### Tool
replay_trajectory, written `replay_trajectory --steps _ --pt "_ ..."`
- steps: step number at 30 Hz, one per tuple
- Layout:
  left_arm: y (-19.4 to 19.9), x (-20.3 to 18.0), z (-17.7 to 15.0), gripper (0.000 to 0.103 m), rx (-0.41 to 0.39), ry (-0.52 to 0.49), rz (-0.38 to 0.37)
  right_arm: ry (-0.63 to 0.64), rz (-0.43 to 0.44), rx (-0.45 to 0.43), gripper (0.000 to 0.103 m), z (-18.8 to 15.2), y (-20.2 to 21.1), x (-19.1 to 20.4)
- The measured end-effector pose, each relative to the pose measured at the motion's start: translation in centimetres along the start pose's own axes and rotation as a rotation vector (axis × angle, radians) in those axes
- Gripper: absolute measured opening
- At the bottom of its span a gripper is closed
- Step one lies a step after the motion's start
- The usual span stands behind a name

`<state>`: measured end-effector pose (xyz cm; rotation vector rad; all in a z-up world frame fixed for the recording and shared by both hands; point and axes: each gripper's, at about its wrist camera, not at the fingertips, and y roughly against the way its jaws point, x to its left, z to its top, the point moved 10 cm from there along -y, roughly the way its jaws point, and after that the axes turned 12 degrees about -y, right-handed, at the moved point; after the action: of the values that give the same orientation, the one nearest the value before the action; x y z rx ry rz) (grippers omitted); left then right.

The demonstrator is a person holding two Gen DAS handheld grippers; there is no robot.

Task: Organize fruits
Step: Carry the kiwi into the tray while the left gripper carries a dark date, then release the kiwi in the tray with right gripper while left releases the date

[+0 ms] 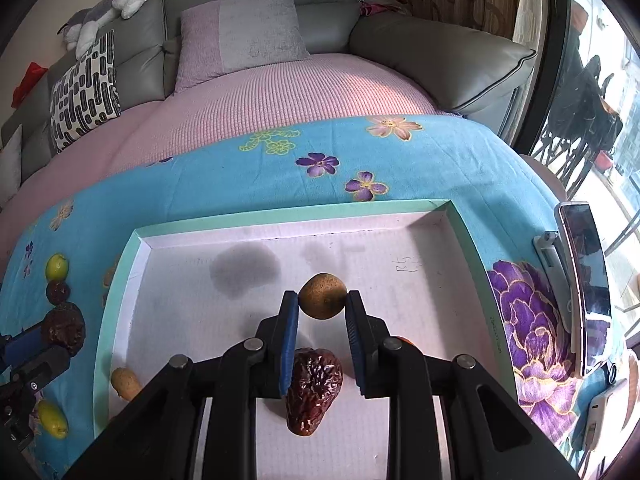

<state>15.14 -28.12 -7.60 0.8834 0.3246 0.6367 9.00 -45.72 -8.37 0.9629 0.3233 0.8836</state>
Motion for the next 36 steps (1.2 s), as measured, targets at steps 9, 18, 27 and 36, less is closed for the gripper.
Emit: replay_trajectory --steps 9,18,27,36 --pt "-4.5 -3.0 1.1 0.035 0.075 -0.075 0.002 -0.025 -0.022 0.027 0.025 0.0 -1.3 -1.9" --pt "-6.4 -3.7 0.1 0.034 0.126 -0.089 0.011 -0.012 -0.033 0.054 0.025 -0.5 -2.1 -2.1" --pt "-6.4 -3.8 -0.2 0.034 0.139 -0.092 0.016 -0.007 -0.043 0.057 0.025 -0.5 -2.0 -2.1" --pt "-4.7 -4.0 0.2 0.035 0.129 -0.101 0.016 0.002 -0.062 0.037 0.036 0.2 -0.6 -2.2"
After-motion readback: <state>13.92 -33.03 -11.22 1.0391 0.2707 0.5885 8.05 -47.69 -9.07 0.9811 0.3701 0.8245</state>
